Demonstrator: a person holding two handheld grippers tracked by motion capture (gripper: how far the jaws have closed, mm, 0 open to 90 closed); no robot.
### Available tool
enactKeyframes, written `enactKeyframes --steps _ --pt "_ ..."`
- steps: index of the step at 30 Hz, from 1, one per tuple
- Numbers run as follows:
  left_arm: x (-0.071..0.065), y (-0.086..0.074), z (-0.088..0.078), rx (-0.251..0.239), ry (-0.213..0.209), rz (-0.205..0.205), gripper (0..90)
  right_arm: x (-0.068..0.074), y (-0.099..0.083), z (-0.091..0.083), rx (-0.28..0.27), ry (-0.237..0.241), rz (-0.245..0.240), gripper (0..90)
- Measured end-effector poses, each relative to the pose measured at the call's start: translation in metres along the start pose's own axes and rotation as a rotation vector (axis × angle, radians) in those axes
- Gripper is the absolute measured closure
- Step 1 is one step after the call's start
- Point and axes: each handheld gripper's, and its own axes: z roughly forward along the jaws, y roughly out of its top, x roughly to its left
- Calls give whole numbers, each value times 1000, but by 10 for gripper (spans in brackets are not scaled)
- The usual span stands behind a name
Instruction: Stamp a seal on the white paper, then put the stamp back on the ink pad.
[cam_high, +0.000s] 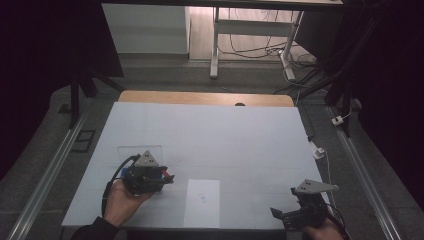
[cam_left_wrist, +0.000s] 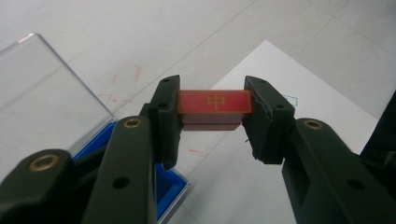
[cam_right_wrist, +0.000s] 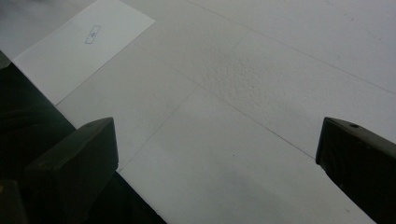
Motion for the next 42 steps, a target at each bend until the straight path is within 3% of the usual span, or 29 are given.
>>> enactKeyframes --steps 14,25,42 --pt "17 -11 -12 -10 46 -58 584 0 0 0 1 0 -4 0" --pt "29 -22 -15 -12 94 -69 584 0 0 0 -1 0 -5 0" --pt "57 -42 -15 35 172 -110 584 0 0 0 0 0 -9 0"
